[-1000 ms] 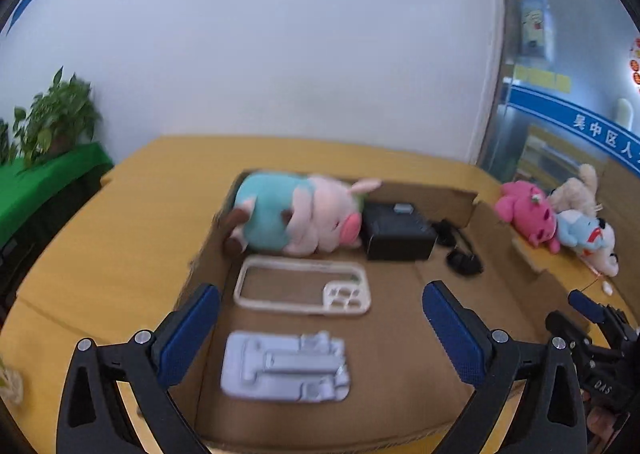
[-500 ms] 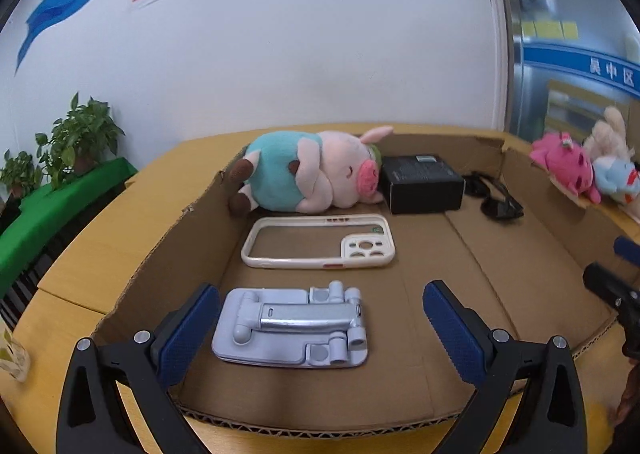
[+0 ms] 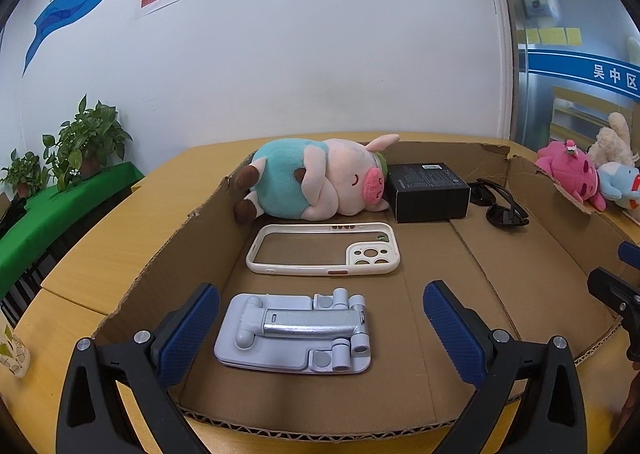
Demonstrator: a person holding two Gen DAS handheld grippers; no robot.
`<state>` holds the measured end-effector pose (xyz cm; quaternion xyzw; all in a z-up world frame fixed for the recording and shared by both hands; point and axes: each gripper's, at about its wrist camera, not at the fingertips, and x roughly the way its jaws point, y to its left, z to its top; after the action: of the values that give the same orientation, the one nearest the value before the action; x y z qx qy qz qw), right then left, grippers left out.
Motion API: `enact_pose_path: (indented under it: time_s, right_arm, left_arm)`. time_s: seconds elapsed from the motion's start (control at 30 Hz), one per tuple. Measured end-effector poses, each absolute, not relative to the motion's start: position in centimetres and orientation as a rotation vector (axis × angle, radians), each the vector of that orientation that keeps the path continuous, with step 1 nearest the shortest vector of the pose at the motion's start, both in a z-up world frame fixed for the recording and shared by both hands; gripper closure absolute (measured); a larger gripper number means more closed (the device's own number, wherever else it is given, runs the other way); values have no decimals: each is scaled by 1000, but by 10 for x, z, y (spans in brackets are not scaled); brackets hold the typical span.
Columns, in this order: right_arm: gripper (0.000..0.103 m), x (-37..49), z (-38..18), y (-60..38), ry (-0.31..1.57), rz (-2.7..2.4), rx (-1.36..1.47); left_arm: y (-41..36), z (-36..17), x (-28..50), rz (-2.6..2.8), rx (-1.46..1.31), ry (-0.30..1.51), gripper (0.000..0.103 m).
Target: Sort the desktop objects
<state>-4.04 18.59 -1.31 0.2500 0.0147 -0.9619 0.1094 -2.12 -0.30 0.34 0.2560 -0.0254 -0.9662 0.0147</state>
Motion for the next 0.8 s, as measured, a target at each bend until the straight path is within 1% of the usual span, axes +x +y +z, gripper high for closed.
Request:
enact_pose_path:
  time_s: [0.8]
  right_arm:
    - [0, -36, -12, 183, 39, -2816, 734]
  left_arm:
    - [-3, 4, -21, -3003, 796, -77, 0]
